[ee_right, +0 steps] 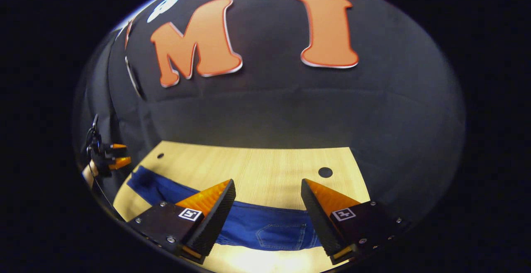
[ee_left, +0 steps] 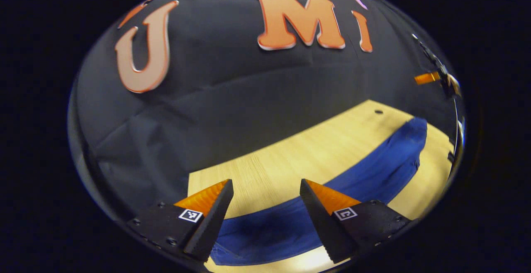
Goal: Grasp the waist and the cuffs of the jeans and fold them to make the two legs overlap; first hold the waist and fold one-third of the jeans toward the cuffs, then hold the cuffs and fold the remaining one-third in the same direction to finish folding.
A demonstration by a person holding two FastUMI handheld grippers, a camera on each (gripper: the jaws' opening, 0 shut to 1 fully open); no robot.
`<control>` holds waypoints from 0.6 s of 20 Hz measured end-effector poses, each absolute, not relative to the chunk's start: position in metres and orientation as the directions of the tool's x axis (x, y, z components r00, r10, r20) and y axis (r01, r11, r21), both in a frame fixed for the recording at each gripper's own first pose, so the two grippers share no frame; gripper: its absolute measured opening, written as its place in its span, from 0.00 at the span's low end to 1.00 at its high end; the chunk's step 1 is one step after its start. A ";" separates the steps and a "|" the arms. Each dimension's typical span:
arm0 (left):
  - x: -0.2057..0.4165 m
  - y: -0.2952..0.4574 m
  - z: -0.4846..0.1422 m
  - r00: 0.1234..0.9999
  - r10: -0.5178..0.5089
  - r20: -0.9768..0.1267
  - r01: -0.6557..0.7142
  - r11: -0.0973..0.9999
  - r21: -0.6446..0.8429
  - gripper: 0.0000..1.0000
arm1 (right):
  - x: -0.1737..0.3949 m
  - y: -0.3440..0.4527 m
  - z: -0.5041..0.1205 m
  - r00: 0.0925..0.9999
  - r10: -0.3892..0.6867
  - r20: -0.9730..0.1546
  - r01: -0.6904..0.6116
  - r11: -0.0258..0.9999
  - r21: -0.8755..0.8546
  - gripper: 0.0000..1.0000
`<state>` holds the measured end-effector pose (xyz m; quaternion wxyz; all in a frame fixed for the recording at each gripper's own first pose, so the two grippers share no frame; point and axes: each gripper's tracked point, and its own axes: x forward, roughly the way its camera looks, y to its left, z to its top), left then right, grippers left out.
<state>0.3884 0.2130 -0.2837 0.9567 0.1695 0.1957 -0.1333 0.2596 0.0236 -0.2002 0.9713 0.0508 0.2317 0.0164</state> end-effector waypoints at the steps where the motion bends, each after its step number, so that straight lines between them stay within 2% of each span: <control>1: 0.387 0.211 -0.275 0.906 -0.190 -0.377 0.298 0.920 0.254 0.98 | 0.261 0.022 -0.197 0.902 0.053 -0.429 0.007 0.990 0.137 0.98; 4: 0.365 0.186 -0.253 0.923 -0.216 -0.320 0.281 0.944 0.172 0.98 | 0.258 0.022 -0.201 0.918 0.054 -0.394 0.052 0.966 0.253 0.98; 7: 0.327 0.167 -0.222 0.945 -0.184 -0.269 0.234 0.958 0.167 0.99 | 0.254 0.024 -0.207 0.919 0.004 -0.393 0.153 0.918 0.366 0.98; 12: 0.287 0.139 -0.223 0.946 -0.198 -0.258 0.223 0.972 0.072 0.98 | 0.242 0.021 -0.232 0.888 -0.079 -0.453 0.346 0.761 0.548 0.97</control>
